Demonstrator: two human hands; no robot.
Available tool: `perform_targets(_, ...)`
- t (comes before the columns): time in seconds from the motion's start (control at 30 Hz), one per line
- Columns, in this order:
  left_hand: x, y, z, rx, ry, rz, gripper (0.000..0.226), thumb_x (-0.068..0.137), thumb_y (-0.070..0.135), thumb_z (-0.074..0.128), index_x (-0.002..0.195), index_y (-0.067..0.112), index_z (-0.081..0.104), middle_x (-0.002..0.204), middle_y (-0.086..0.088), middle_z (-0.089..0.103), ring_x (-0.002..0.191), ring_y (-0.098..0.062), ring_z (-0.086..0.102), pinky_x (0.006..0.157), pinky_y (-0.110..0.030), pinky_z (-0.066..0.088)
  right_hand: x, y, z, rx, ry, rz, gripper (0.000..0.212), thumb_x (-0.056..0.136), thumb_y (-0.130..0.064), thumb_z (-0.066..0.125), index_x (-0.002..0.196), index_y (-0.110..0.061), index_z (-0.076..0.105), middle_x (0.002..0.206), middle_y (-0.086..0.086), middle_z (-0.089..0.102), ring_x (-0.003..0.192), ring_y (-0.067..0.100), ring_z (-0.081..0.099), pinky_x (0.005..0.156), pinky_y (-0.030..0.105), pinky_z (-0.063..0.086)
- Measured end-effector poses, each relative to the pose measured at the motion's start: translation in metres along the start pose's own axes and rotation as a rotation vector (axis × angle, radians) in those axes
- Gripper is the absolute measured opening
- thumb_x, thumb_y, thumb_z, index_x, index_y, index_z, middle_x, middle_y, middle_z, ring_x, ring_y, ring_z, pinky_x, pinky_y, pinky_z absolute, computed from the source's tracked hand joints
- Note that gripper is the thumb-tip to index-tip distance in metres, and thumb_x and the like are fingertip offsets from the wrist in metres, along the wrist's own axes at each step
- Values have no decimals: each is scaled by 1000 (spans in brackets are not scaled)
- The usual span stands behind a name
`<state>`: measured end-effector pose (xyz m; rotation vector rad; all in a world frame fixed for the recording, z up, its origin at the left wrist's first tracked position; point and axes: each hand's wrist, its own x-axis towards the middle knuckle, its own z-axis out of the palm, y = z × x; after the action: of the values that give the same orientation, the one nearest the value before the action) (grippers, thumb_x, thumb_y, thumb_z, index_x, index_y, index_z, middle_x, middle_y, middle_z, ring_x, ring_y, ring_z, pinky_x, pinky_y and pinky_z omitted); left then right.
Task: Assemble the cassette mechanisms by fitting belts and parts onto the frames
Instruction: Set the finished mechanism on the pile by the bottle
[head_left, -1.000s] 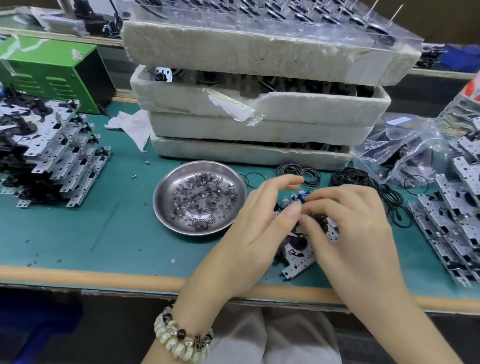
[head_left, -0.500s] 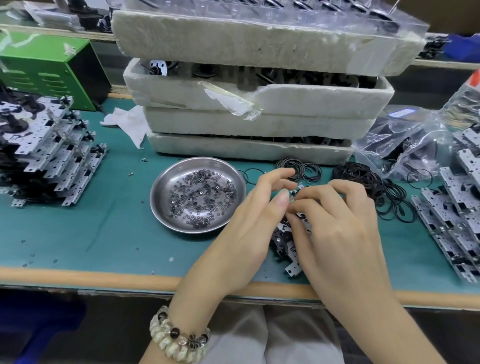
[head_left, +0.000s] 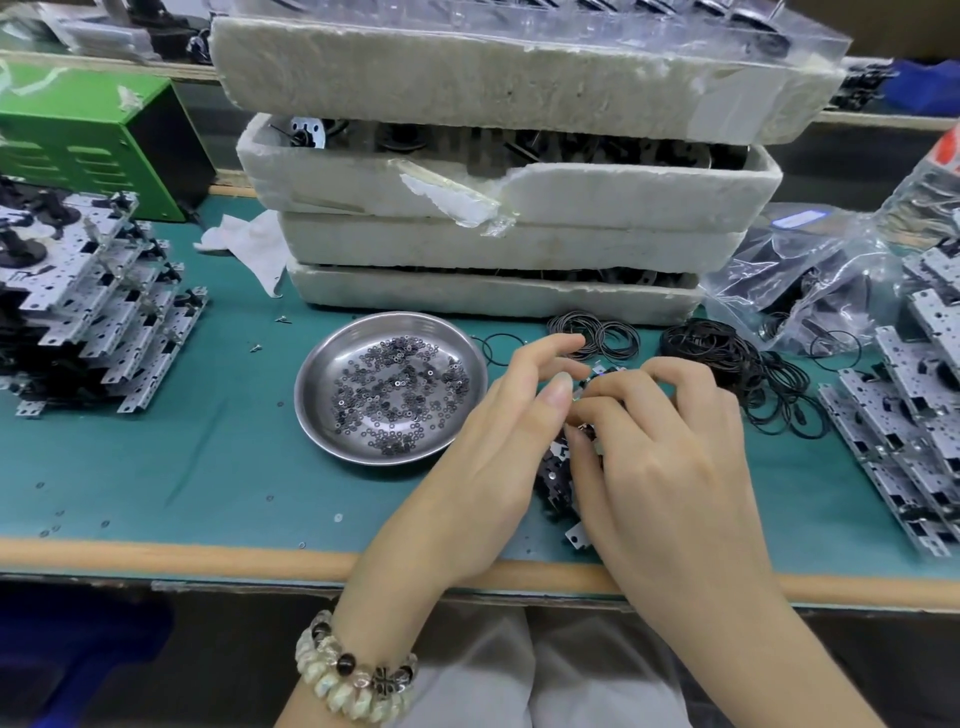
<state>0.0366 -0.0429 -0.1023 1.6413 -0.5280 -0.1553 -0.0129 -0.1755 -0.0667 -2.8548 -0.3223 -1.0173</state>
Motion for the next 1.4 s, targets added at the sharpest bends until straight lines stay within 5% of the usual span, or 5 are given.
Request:
perform_targets(0.23,-6,4,0,12,-5,42,63,96,73,28,144,35,43,137,10,58,137,-16,46,106,-39,35,6,1,3,-80,148,-143,22,81,8,66,64,-4,62,69,9,61,78,33,63,68,42,39)
perform_targets(0.43,8,-11,-12,139,-66,-31,22,106,19,40,106,27,61,104,8,65,126,-29,55,115,-44,37,6,2,6,-81,194,-215,26,83,11,62,60,-3,63,65,10,61,71,32,64,66,42,42)
perform_targets(0.63,-3,-6,0,16,-1,27,65,97,74,29,145,32,43,137,6,58,135,-20,48,110,-50,33,6,-3,4,-61,214,-231,26,79,15,64,59,-1,62,62,12,57,68,32,63,61,39,45)
perform_targets(0.97,2,-1,1,-4,0,-13,51,96,74,29,139,50,42,134,19,59,134,2,45,103,-36,33,17,10,-7,192,-100,86,7,77,-17,76,70,-15,76,81,-3,67,87,31,53,75,47,44)
perform_targets(1.4,-1,10,2,37,17,-45,53,93,75,28,138,51,44,136,18,55,137,-5,42,109,-37,36,24,12,-7,105,-195,-7,4,68,-16,79,67,-16,75,89,-1,63,88,33,51,71,37,32)
